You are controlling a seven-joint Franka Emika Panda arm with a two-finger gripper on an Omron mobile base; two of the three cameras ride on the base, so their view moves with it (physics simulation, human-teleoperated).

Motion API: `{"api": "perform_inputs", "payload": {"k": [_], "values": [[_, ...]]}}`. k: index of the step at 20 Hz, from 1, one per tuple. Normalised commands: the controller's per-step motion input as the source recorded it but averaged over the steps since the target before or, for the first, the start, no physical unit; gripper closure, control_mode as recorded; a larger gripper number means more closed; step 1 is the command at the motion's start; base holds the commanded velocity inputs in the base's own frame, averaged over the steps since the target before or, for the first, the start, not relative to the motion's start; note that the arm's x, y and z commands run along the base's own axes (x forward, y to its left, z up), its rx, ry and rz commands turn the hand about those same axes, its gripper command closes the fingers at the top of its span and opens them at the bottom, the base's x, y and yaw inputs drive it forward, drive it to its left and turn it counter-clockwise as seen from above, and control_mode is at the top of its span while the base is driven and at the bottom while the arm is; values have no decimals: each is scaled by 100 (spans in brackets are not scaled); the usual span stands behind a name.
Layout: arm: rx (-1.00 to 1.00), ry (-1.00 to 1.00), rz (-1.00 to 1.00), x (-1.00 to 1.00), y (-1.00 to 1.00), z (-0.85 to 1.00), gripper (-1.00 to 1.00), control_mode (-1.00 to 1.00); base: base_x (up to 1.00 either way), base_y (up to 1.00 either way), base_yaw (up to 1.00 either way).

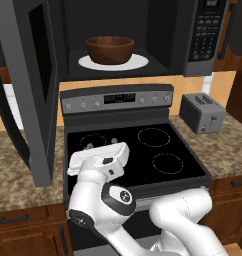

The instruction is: Open the microwave, place the bowl with waffle inside the microwave, then close the microwave door and turn it on.

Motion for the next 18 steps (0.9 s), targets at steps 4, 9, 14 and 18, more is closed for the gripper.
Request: {"api": "perform_inputs", "payload": {"k": [4, 9, 14, 18], "values": [[-10, -18, -2, 0, 85, 0, 100, -100, 0, 0, 0], [-13, -15, 0, 0, 86, -2, 100, -100, 0, 0, 0], [-21, -22, 6, 3, 92, -7, 100, -100, 0, 0, 0], [-8, -28, 4, 0, 61, -1, 100, -100, 0, 0, 0]]}}
